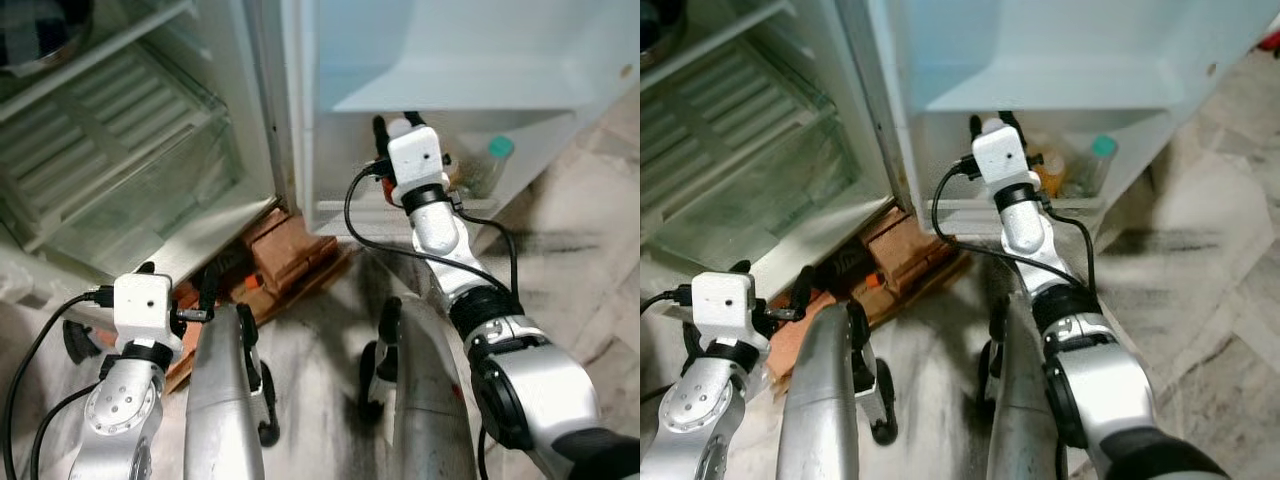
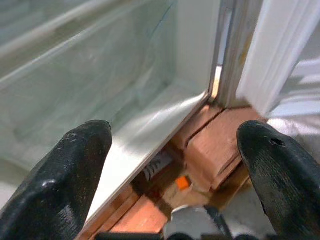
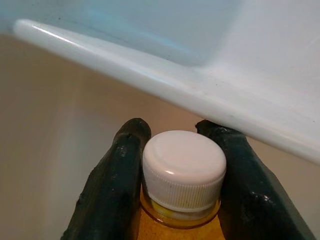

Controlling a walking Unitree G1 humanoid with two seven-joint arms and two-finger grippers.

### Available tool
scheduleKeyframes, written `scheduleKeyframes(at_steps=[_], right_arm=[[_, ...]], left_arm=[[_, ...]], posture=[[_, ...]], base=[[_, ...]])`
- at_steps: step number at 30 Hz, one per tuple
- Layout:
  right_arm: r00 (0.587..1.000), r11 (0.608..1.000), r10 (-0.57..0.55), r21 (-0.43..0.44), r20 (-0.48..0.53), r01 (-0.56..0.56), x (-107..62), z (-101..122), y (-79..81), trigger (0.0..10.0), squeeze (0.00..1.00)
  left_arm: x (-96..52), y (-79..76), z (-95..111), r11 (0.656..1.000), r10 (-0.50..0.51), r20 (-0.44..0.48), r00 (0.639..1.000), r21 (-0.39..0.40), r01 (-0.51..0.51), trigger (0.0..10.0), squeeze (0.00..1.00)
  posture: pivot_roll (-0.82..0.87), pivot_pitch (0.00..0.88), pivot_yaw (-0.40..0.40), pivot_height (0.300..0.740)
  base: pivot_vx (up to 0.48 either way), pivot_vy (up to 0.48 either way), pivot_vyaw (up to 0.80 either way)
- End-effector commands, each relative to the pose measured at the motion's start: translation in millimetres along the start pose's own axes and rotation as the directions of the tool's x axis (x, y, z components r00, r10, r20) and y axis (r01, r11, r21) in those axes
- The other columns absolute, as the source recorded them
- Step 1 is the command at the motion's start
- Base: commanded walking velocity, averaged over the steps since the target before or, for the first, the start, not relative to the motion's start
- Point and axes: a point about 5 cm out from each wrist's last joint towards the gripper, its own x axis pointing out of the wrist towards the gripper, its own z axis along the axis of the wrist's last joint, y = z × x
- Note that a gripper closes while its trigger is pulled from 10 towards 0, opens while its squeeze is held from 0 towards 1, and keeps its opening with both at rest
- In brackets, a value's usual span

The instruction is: Restocking fridge

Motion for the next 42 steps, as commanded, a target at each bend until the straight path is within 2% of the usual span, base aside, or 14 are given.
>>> scheduleKeyframes(at_steps=[1, 6, 8, 12, 14, 16, 19, 20, 24, 33, 42], right_arm=[[0.995, 1.000, 0.012, -0.017, 0.098, -0.011, 14.4, 21.2, 2.5, 10.0, 0.00], [0.996, 0.997, -0.005, -0.075, 0.083, 0.011, 18.5, 20.3, -0.1, 10.0, 0.00], [0.993, 0.991, -0.032, -0.127, 0.112, 0.046, 27.2, 28.7, -5.1, 10.0, 0.00], [0.992, 0.985, -0.039, -0.161, 0.123, 0.059, 30.7, 32.1, -5.3, 10.0, 0.00], [0.996, 0.983, -0.027, -0.178, 0.088, 0.042, 29.0, 26.6, -0.9, 10.0, 0.00], [1.000, 0.981, 0.023, -0.194, 0.011, -0.020, 21.5, 13.2, 10.2, 10.0, 0.00], [0.998, 0.983, 0.036, -0.180, -0.048, -0.044, 15.0, 2.9, 15.5, 10.0, 0.00], [0.992, 0.984, 0.054, -0.164, -0.114, -0.072, 9.2, -6.9, 19.6, 10.0, 0.00], [0.974, 0.989, 0.052, -0.121, -0.222, -0.080, -2.4, -24.3, 21.1, 10.0, 0.00], [0.950, 0.990, 0.067, -0.101, -0.306, -0.103, -10.5, -36.2, 22.8, 10.0, 0.00], [0.896, 0.987, 0.102, -0.065, -0.432, -0.144, -21.0, -51.0, 28.3, 10.0, 0.00]], left_arm=[[-3.0, 1.2, -4.6, 1.000, 0.012, -0.023, 1.000, 0.002, -0.012, 10.0, 0.00], [-3.6, 1.1, -3.6, 1.000, 0.008, -0.022, 1.000, 0.005, -0.008, 10.0, 0.00], [-5.4, 2.0, -2.5, 1.000, 0.006, -0.021, 1.000, 0.009, -0.005, 10.0, 0.00], [-6.9, 3.5, -1.9, 1.000, 0.009, -0.022, 1.000, 0.011, -0.008, 10.0, 0.00], [-7.5, 3.9, -1.7, 1.000, 0.010, -0.022, 1.000, 0.012, -0.010, 10.0, 0.00], [-7.8, 3.1, -1.1, 1.000, 0.009, -0.022, 1.000, 0.011, -0.009, 10.0, 0.00], [-7.9, 1.8, -0.6, 1.000, 0.008, -0.022, 1.000, 0.011, -0.007, 10.0, 0.00], [-8.0, 1.2, -0.3, 1.000, 0.005, -0.022, 1.000, 0.010, -0.005, 10.0, 0.00], [-9.1, 2.0, -0.6, 1.000, 0.006, -0.026, 1.000, 0.011, -0.006, 10.0, 0.00], [-6.4, 0.6, -0.2, 1.000, 0.001, -0.023, 1.000, 0.010, -0.001, 10.0, 0.00], [-6.2, 0.4, -0.9, 1.000, -0.001, -0.025, 1.000, 0.014, 0.001, 10.0, 0.00]], posture=[[0.26, 0.312, 0.026, 0.534], [0.27, 0.326, 0.036, 0.534], [0.28, 0.335, 0.037, 0.534], [0.29, 0.340, 0.039, 0.534], [0.29, 0.341, 0.039, 0.534], [0.29, 0.344, 0.040, 0.534], [0.29, 0.345, 0.041, 0.534], [0.30, 0.347, 0.042, 0.534], [0.29, 0.349, 0.043, 0.534], [0.29, 0.346, 0.044, 0.534], [0.29, 0.345, 0.045, 0.534]], base=[[0.000, 0.000, 0.00], [0.000, 0.000, 0.00], [0.000, 0.000, 0.00], [0.000, 0.000, 0.00], [0.000, 0.000, 0.00], [0.000, 0.000, 0.00], [0.000, 0.000, 0.00], [0.000, 0.000, 0.00], [0.000, 0.000, 0.00], [0.000, 0.000, 0.00], [0.000, 0.000, 0.00]])
